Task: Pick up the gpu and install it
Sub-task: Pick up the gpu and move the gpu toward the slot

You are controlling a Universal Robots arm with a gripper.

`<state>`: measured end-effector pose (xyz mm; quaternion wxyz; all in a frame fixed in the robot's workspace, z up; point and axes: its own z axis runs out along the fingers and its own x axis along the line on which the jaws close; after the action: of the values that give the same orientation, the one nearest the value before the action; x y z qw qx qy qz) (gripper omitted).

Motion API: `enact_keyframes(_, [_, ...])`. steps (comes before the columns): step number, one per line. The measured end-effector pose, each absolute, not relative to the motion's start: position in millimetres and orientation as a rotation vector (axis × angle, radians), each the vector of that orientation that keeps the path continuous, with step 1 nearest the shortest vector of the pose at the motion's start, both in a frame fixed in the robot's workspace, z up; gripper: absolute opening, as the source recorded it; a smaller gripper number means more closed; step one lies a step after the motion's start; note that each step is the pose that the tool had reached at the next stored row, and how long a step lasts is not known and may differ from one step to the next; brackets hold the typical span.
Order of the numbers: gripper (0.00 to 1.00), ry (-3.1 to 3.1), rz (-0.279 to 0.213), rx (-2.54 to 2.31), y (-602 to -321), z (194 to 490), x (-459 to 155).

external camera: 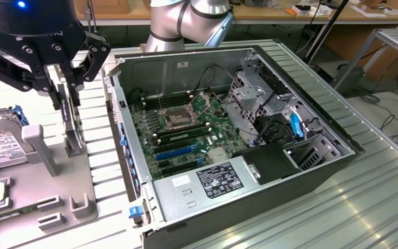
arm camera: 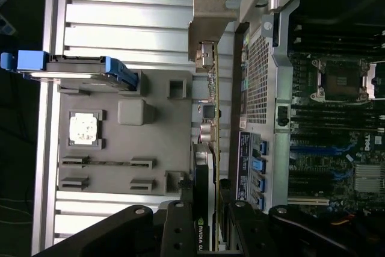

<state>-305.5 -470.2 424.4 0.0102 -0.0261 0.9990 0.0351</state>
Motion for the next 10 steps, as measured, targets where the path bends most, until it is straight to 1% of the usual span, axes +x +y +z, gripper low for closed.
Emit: enact_keyframes(10, [0.27, 3.118, 0.110, -0.081, -470, 424, -286])
